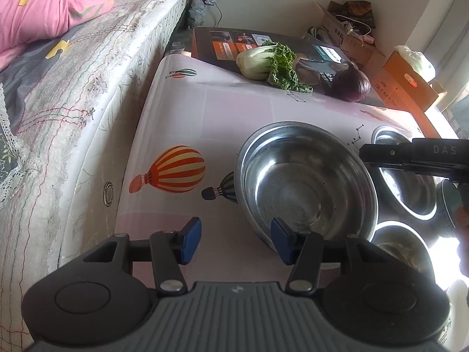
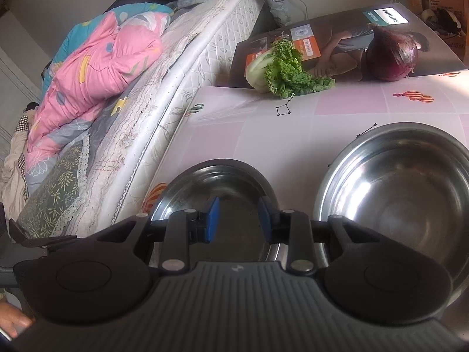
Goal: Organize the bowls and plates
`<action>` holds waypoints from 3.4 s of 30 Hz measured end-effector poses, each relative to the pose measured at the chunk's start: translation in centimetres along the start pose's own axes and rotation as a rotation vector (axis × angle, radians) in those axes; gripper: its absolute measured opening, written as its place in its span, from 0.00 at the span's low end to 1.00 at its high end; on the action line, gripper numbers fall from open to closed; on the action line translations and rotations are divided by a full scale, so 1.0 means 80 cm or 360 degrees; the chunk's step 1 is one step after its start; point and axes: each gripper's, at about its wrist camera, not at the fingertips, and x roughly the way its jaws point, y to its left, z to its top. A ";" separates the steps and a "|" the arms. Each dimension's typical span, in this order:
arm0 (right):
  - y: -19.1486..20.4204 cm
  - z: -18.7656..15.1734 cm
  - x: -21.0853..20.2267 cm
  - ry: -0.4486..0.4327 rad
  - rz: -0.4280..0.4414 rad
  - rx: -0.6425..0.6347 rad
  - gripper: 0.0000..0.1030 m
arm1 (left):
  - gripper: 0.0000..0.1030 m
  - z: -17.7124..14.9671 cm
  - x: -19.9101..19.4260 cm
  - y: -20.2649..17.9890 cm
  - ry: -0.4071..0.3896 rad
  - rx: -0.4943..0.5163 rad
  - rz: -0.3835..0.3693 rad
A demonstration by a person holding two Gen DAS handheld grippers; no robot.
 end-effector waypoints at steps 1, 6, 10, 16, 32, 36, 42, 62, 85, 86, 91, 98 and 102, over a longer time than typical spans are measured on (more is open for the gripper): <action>-0.004 0.000 0.001 0.0003 -0.0012 0.0015 0.28 | 0.49 0.000 0.002 -0.002 0.0005 0.0002 0.0004; -0.012 -0.006 0.009 0.0039 -0.0047 0.0029 0.29 | 0.45 0.001 0.014 -0.007 0.0030 0.0002 0.0014; -0.010 -0.009 0.017 0.0074 -0.0076 0.0027 0.29 | 0.41 0.000 0.020 -0.012 0.0047 0.0010 0.0013; -0.005 -0.012 0.022 0.0091 -0.0053 0.0031 0.26 | 0.26 0.000 0.024 -0.019 0.0061 0.0028 0.0017; 0.019 -0.029 0.035 0.0144 -0.0021 -0.0050 0.16 | 0.26 -0.006 0.025 0.002 0.0106 -0.0001 0.0067; 0.019 -0.034 0.038 0.0135 -0.0036 -0.0041 0.16 | 0.26 -0.003 0.032 0.000 0.0113 -0.0005 0.0086; 0.020 -0.037 0.035 0.0110 -0.0048 -0.0061 0.15 | 0.26 -0.004 0.031 -0.006 0.0088 0.0030 0.0109; 0.023 -0.036 0.013 0.0055 -0.0051 -0.0112 0.15 | 0.27 -0.002 0.000 -0.029 -0.0047 0.0140 0.0152; 0.008 -0.031 -0.049 -0.0064 -0.0040 -0.0066 0.15 | 0.28 0.010 -0.036 -0.074 -0.0132 0.0223 0.0121; 0.006 -0.031 -0.052 -0.0068 -0.0043 -0.0063 0.15 | 0.28 0.010 -0.036 -0.077 -0.0134 0.0229 0.0118; -0.010 -0.036 -0.078 -0.0097 -0.0072 -0.0052 0.15 | 0.28 0.012 -0.034 -0.103 -0.0136 0.0270 0.0092; -0.049 -0.042 -0.116 -0.0154 -0.0137 0.0015 0.15 | 0.28 0.017 -0.026 -0.154 -0.0138 0.0357 0.0042; -0.081 -0.040 -0.138 -0.0194 -0.0183 0.0070 0.15 | 0.28 0.024 -0.010 -0.188 -0.0118 0.0404 -0.0004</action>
